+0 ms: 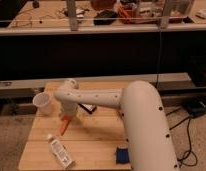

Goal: Place the pepper in the ceramic cup

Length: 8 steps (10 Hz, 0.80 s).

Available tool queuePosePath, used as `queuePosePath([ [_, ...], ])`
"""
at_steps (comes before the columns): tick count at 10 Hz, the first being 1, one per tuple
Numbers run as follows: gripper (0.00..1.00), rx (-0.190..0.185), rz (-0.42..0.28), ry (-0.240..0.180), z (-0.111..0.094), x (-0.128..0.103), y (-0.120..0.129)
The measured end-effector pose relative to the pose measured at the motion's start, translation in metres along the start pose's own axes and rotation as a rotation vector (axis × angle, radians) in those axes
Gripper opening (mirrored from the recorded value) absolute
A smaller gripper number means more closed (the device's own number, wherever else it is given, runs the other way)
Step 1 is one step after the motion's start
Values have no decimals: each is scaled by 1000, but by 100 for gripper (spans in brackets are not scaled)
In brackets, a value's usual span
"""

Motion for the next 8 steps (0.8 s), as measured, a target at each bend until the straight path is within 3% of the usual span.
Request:
queuePosePath([
  [5,60,-3,15,-2,1,2,6],
  [8,59,1,20,-3,0,3,8],
])
